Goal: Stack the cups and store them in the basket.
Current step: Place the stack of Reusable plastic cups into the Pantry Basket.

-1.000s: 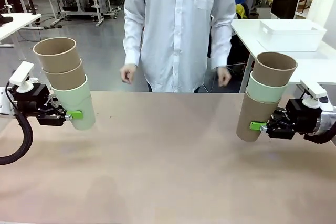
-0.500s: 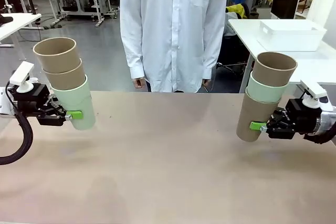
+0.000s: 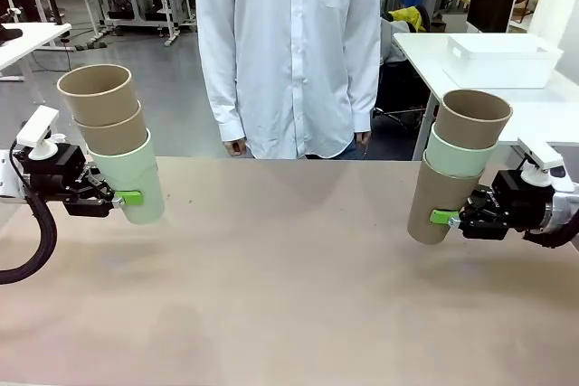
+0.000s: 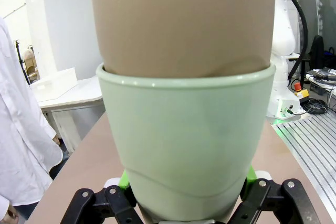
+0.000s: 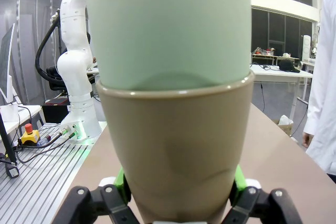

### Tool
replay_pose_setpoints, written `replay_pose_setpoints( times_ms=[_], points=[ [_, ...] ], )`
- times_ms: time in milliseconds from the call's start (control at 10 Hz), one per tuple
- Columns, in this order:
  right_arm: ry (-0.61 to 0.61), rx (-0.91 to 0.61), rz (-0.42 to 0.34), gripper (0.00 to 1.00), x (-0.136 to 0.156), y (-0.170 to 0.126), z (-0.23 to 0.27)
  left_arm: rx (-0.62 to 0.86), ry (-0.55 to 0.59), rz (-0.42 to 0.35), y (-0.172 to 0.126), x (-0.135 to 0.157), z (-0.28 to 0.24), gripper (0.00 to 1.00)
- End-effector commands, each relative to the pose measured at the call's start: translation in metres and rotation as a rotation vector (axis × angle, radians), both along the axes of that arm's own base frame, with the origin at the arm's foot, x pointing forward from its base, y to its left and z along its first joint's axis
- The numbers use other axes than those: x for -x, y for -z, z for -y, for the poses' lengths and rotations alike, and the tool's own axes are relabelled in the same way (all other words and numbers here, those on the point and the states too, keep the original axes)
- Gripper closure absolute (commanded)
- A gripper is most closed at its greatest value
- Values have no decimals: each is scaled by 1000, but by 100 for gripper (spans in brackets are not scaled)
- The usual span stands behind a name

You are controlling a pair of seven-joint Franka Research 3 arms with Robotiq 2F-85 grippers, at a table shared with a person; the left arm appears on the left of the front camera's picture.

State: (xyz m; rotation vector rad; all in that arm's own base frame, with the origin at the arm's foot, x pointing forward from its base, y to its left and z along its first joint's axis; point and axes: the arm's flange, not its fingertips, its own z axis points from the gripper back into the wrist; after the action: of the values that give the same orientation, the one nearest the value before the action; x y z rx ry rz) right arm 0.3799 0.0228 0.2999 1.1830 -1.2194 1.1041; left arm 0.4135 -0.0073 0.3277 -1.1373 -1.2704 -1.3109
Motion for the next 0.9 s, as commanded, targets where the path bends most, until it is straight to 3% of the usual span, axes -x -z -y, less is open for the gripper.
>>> replay_pose_setpoints(
  times_ms=[0, 800],
  points=[
    [2, -1, 11, 15, -1, -4, 0, 10, 4, 13, -5, -1, 0, 15],
    [2, -1, 11, 15, -1, -4, 0, 10, 4, 13, -5, -1, 0, 15]
  ],
)
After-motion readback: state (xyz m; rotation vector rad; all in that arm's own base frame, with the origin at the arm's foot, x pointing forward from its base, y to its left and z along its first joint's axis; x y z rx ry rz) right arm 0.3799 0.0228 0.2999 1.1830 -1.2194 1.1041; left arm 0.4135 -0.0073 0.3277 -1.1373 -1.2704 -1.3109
